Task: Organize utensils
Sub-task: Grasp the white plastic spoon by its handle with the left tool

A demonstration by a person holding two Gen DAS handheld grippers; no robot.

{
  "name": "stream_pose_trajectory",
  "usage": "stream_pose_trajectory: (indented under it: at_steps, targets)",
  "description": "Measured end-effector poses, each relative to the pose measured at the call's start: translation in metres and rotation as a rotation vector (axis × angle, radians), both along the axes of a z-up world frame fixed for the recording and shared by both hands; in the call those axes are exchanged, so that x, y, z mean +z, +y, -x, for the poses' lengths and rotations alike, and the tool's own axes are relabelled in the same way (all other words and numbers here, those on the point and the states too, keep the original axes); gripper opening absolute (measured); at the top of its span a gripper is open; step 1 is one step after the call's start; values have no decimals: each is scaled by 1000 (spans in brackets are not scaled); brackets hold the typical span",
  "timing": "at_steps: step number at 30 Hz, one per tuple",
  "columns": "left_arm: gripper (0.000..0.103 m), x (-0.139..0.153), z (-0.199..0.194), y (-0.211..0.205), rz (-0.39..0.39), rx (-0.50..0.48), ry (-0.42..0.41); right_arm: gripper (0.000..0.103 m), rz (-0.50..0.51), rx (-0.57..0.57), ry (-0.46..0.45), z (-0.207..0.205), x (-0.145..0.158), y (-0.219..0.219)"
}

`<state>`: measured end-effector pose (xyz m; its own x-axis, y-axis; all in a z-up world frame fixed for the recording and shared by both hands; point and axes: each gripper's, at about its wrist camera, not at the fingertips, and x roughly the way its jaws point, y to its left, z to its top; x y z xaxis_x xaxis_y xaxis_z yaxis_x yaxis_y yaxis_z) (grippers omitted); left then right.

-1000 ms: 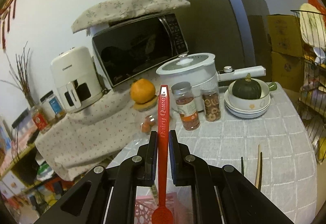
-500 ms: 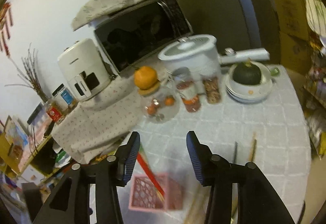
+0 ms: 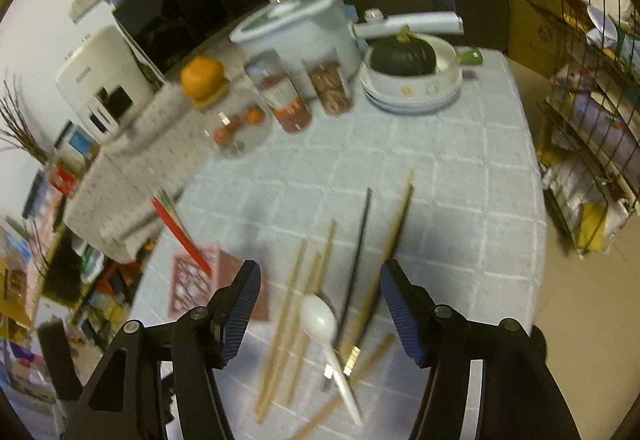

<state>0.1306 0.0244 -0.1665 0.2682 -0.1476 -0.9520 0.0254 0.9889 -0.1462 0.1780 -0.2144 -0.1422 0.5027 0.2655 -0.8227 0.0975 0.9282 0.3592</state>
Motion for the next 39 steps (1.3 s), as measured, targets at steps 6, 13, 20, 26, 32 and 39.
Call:
stream_pose_trajectory:
  at_steps: [6, 13, 20, 26, 32, 39]
  targets:
    - [77, -10, 3, -18, 22, -34, 30, 70, 62, 76, 118, 6, -26, -10]
    - [54, -19, -4, -46, 230, -76, 20, 71, 122, 125, 188, 11, -48, -26]
    - [28, -48, -18, -66, 334, -21, -19, 71, 120, 132, 205, 16, -54, -41]
    - [27, -59, -27, -73, 279, 44, -72, 71, 135, 162, 215, 16, -60, -43]
    - [26, -68, -37, -79, 248, 52, -91, 71, 156, 171, 225, 14, -67, -47]
    - [5, -73, -40, -89, 206, 6, -109, 71, 162, 172, 239, 12, -74, -52]
